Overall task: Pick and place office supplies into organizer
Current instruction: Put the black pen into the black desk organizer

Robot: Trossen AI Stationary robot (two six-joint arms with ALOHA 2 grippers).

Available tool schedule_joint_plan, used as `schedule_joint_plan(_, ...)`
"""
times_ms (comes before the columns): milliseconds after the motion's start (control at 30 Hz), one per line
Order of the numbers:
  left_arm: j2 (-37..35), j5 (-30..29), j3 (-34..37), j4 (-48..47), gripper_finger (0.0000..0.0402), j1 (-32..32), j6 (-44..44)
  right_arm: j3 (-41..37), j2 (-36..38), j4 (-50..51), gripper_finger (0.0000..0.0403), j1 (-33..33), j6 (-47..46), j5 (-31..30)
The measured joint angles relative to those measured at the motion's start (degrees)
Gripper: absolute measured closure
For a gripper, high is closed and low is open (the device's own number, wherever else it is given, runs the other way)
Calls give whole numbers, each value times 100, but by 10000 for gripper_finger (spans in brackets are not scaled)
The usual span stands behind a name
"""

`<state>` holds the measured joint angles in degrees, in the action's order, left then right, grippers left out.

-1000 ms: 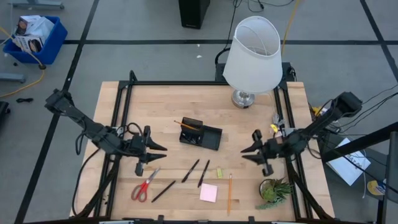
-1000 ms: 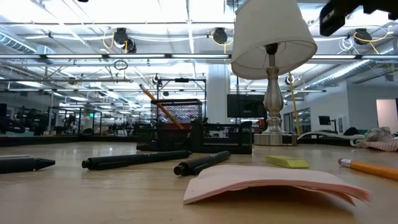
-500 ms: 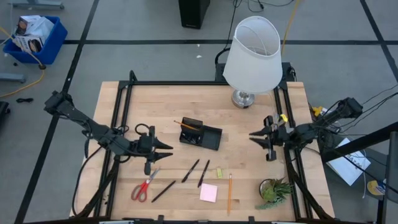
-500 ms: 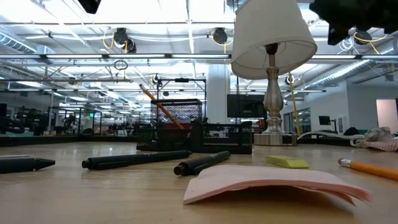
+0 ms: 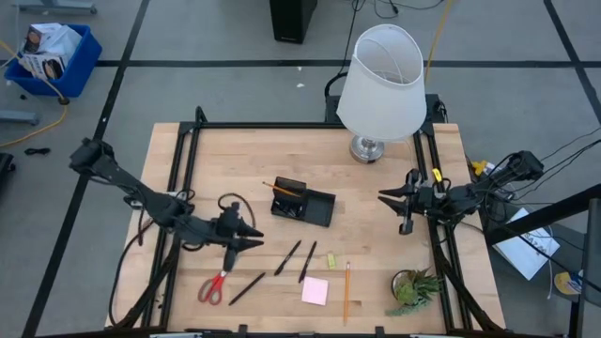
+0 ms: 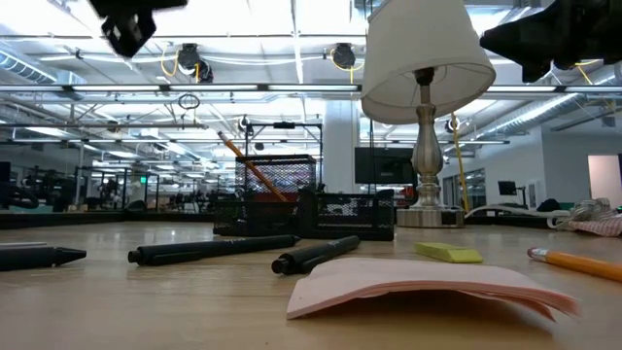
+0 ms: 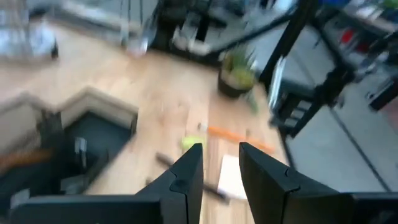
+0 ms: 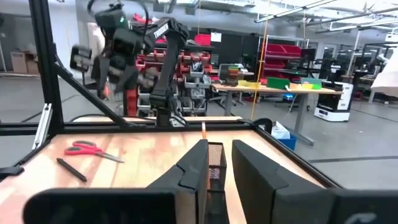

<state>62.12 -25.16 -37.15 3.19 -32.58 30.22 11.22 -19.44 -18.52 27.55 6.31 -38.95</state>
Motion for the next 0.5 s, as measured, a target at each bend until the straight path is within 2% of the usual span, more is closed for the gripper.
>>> schedule_joint_plan(300,1000,67,-37,-145,295,-55,1174,0,0,-2,337,2,0,0)
schedule_joint_plan(433,1530,79,-165,-149,295,216,1744,0,-9,0,335,2,-1,-1)
schedule_joint_plan(500,1813,314,-254,-199,295,414,2016,0,-7,-1,335,2,-2,0)
